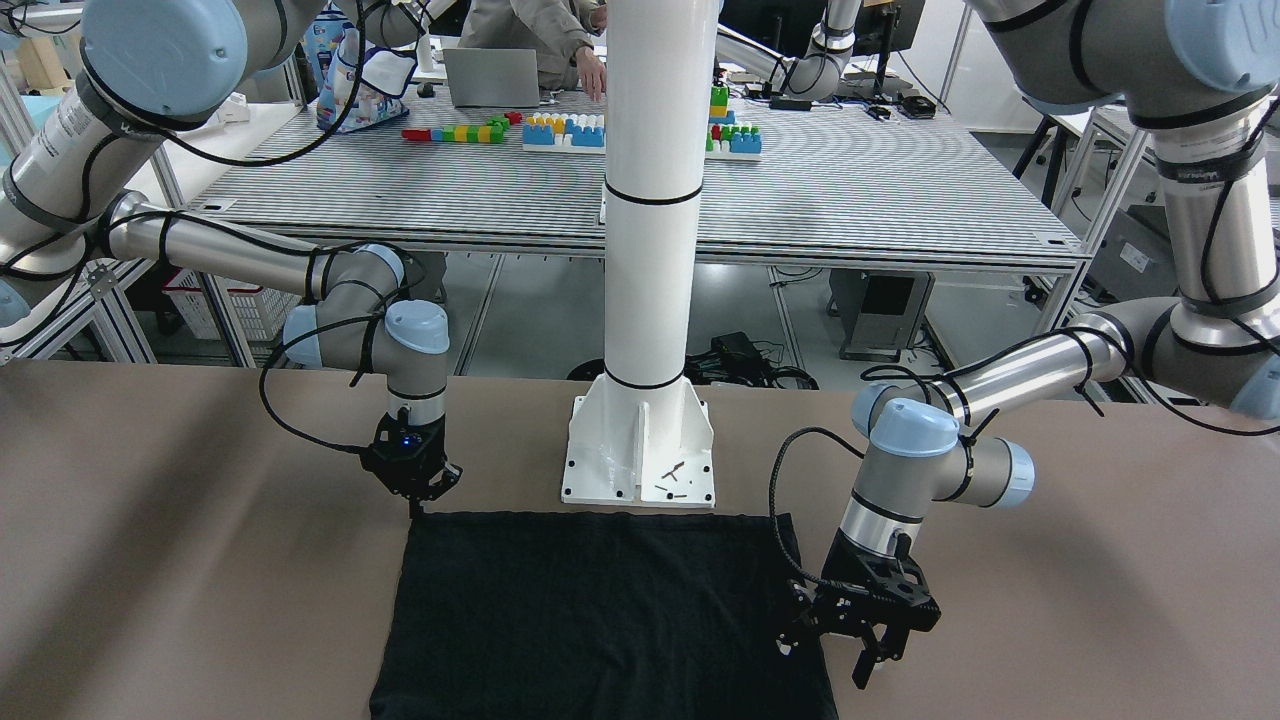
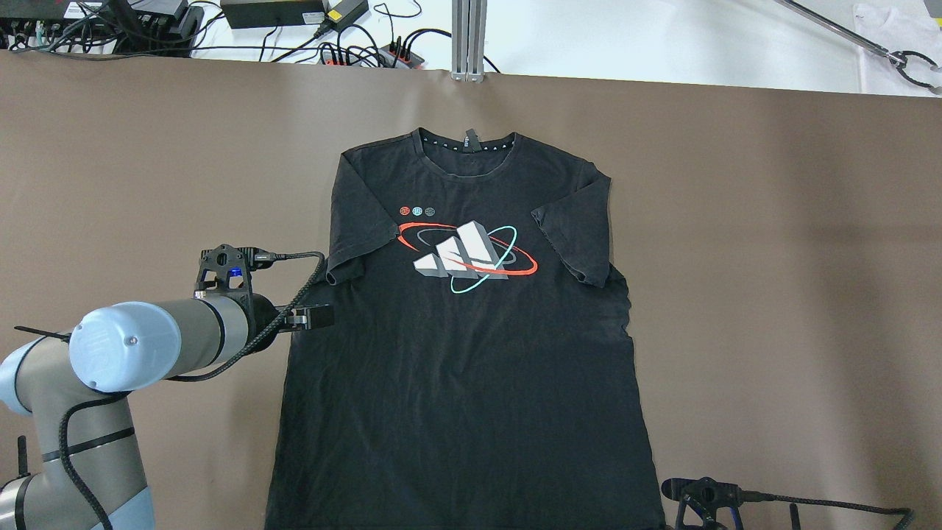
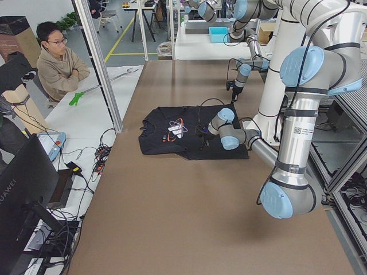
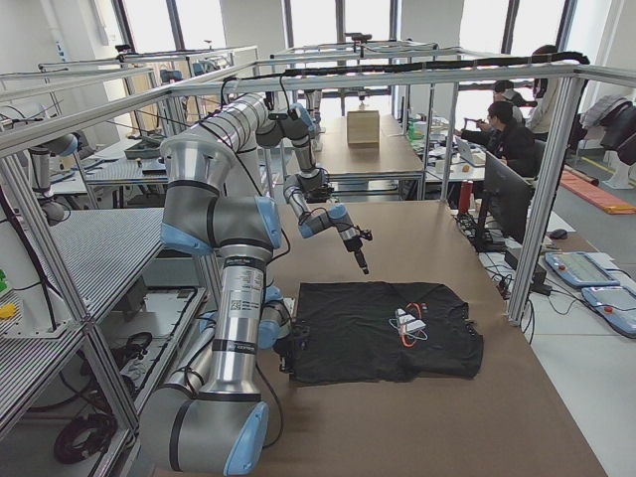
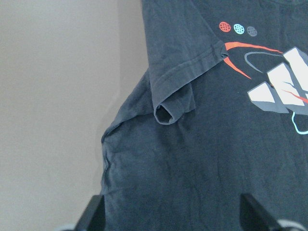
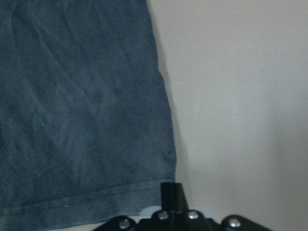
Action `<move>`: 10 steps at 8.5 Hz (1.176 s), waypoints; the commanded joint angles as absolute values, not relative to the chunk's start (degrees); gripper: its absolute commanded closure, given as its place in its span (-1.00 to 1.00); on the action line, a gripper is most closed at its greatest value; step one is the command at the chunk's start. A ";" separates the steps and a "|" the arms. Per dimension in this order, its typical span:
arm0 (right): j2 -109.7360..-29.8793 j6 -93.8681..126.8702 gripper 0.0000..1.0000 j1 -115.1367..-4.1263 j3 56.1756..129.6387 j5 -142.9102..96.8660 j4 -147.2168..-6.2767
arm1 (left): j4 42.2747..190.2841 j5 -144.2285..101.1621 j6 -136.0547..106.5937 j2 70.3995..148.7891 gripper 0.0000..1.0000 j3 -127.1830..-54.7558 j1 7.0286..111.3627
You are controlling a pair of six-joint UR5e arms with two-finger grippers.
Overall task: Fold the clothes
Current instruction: 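Move both grippers down to the shirt hem corners nearest the robot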
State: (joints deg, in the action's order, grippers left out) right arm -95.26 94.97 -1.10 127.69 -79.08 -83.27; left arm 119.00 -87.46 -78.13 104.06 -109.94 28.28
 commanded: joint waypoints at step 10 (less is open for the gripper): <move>-95.45 94.39 1.00 -1.41 130.61 -79.19 -85.34 | 105.04 -61.53 -107.39 92.11 -0.26 -122.78 -5.35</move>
